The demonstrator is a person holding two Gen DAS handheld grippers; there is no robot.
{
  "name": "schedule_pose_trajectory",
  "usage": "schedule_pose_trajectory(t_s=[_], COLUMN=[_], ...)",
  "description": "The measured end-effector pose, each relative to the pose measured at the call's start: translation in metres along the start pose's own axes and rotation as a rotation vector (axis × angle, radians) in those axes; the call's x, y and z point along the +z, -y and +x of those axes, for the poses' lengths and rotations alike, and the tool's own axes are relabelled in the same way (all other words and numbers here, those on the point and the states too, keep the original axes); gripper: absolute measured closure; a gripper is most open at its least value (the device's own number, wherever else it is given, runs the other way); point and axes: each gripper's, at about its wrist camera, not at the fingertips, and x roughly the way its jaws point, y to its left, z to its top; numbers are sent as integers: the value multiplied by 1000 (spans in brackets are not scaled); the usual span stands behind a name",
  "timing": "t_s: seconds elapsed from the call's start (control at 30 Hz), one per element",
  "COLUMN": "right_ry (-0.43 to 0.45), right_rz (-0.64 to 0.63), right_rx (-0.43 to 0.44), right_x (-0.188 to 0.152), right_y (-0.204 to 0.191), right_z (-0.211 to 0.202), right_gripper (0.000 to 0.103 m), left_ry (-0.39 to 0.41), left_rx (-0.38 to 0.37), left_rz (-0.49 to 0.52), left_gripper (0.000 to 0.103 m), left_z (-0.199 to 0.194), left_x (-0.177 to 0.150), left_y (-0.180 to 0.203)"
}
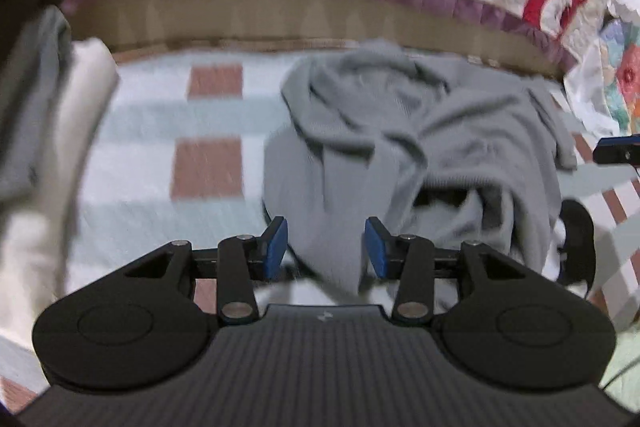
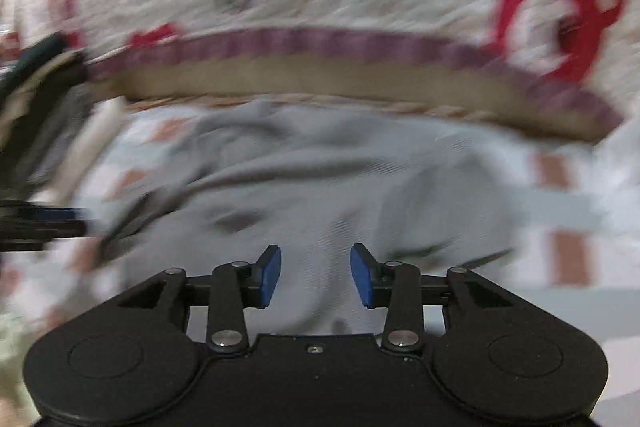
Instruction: Fold clothes
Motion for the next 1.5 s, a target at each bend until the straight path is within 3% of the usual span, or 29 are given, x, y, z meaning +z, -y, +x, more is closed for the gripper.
schedule_pose_trajectory(t_s=[0.1, 0.13, 0.17, 0.23, 0.3, 0.4, 0.43, 0.47, 0.5, 0.53, 0.77, 0.97, 1.13, 1.33, 1.4, 1.5], right_ry=[-34, -47, -52, -46, -43, -79, -68, -36, -4, 28, 253, 373, 435, 408, 334, 173], right_rz=[65, 77, 56, -26, -140, -291, -302, -285, -267, -249, -122, -41, 1, 42, 48, 84], right_rx=[251, 311, 311, 246, 134, -9, -36, -52, -69, -85, -199, -302, -330, -275, -152, 19], right_x=[-17, -23, -29, -41, -50, -63, -65, -60, -55, -50, -17, 1, 5, -10, -18, -37], right_y=[-35, -46, -58, -80, -99, -109, -108, -102, -96, -90, -50, -28, -16, -10, -7, -2], right_z=[10, 14, 19, 26, 36, 57, 58, 47, 36, 26, -48, -93, -116, -127, -122, -100], right_gripper=[50, 47, 45, 35, 34, 35, 43, 60, 98, 100, 100, 100, 100, 100, 98, 90], left_ry=[-80, -91, -82, -47, -12, 8, 16, 21, 19, 30, 292, 370, 426, 507, 526, 456], left_rx=[-30, -32, -23, 5, 35, 69, 60, 49, 48, 52, 174, 204, 193, 200, 227, 303], left_rz=[35, 38, 35, 30, 25, 18, 24, 34, 37, 27, -76, -132, -184, -282, -332, -360], left_gripper=[54, 54, 53, 48, 43, 45, 68, 86, 94, 95, 95, 95, 95, 95, 95, 95], left_z=[12, 14, 15, 20, 27, 42, 45, 46, 46, 42, -35, -74, -105, -138, -146, -135], left_x=[-12, -16, -18, -18, -16, -15, -15, -16, -16, -15, 5, 11, 12, 10, 7, 0], left_y=[11, 15, 16, 15, 13, 11, 11, 12, 11, 9, -32, -49, -63, -79, -86, -97])
